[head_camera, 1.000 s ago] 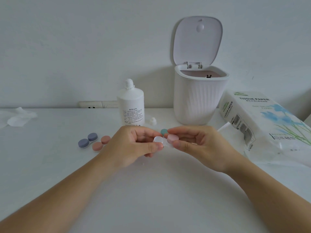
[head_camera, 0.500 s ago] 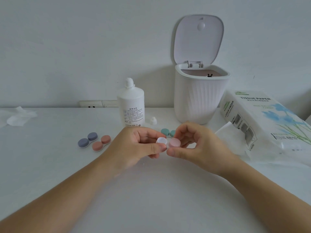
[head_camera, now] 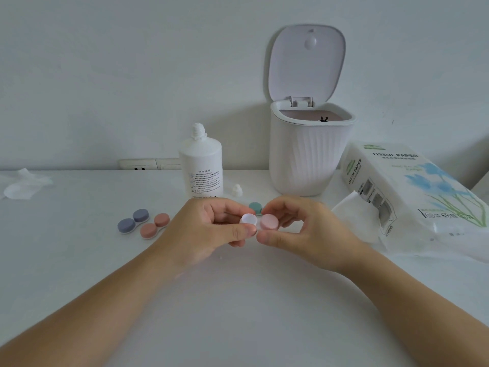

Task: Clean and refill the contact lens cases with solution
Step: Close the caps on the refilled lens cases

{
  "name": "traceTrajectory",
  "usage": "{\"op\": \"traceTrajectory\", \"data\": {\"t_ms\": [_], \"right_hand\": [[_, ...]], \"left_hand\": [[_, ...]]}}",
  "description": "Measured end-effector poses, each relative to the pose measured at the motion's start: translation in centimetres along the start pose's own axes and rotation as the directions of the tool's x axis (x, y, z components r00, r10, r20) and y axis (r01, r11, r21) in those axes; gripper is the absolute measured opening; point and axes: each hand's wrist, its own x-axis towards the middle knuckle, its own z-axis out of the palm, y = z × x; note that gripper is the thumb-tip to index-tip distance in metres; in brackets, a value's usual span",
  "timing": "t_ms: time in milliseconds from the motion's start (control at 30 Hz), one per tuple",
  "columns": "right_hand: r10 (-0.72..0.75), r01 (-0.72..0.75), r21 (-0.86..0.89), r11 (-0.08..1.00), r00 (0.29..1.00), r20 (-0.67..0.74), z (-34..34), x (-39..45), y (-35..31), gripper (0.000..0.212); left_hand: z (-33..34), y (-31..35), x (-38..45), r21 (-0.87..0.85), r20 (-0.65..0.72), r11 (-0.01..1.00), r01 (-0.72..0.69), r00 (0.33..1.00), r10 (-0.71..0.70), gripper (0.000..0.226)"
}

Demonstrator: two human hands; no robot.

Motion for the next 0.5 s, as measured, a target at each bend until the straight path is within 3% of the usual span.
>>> {"op": "traceTrajectory", "data": {"t_ms": [100,300,400,500], "right_hand": [[0.004,-0.008,0.065,0.998,0.998,0.058,-0.68,-0.24,0.02,0.041],[-0.003,0.0,0.145,0.989,1.0,0.018,-0.51,-0.16,0.05,0.013],[0.021,-0.019,0.072,0.997,0.999,-0.03,-0.02,0.04,0.2,0.023],[0.02,-0.022,0.07,0.997,0.999,0.037,-0.13,0.03,0.3,0.036]], "left_hand": [[-0.18,0.01,0.03,0.0,-0.012,1.0,-0.003,1.0,0.003,0.017],[-0.41,-0.08,0.08,0.017,-0.018,1.0,0.004,1.0,-0.004,0.014],[-0.18,-0.07,0.08,0.015,-0.016,1.0,-0.001,1.0,0.001,0.022],[-0.18,-0.12,0.14,0.022,-0.014,1.0,-0.007,1.0,0.008,0.018]]}}
